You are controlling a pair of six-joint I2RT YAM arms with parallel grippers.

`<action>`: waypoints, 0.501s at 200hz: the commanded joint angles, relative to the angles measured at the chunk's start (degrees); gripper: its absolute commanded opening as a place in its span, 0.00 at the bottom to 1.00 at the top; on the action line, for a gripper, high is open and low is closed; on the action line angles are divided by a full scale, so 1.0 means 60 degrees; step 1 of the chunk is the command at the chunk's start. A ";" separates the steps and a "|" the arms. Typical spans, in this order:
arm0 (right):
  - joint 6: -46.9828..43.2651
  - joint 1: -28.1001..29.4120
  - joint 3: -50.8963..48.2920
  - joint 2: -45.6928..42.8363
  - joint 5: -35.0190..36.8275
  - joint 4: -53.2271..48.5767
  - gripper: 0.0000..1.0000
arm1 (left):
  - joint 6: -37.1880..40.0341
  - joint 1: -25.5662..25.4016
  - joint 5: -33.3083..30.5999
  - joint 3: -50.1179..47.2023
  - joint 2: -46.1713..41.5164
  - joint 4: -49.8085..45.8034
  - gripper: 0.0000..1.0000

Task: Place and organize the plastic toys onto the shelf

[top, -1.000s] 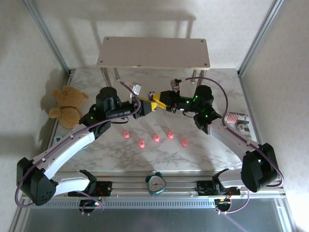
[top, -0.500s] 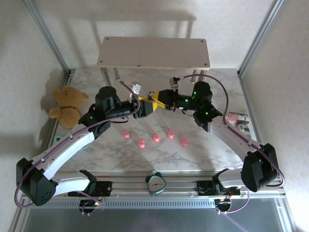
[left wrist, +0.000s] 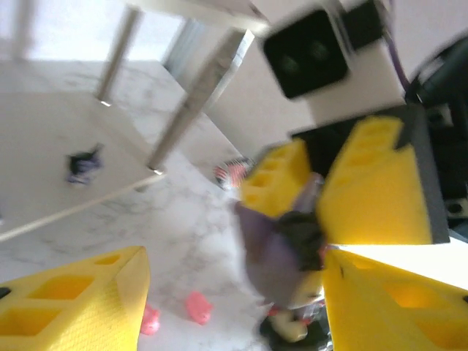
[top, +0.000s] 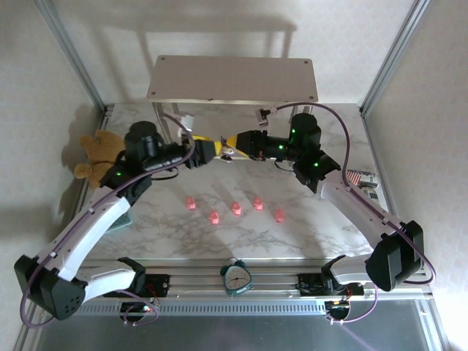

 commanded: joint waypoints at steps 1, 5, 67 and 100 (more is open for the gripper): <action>-0.1177 0.0111 0.0478 -0.0304 0.0089 -0.0796 0.00 | -0.0276 0.0872 -0.1103 0.0392 -0.0664 -0.0863 0.63; -0.1333 0.0128 0.0495 -0.0304 0.0140 -0.0891 0.00 | -0.0284 0.0996 -0.1198 0.0421 -0.0727 -0.0976 0.63; -0.5978 0.1223 0.0203 -0.0244 0.1466 -0.1270 0.00 | -0.0520 0.1714 -0.1478 0.0145 -0.0780 -0.1334 0.62; -0.7752 0.1727 0.0210 0.0572 0.2033 -0.0567 0.00 | -0.0632 0.2113 -0.1412 0.0001 -0.0801 -0.1117 0.62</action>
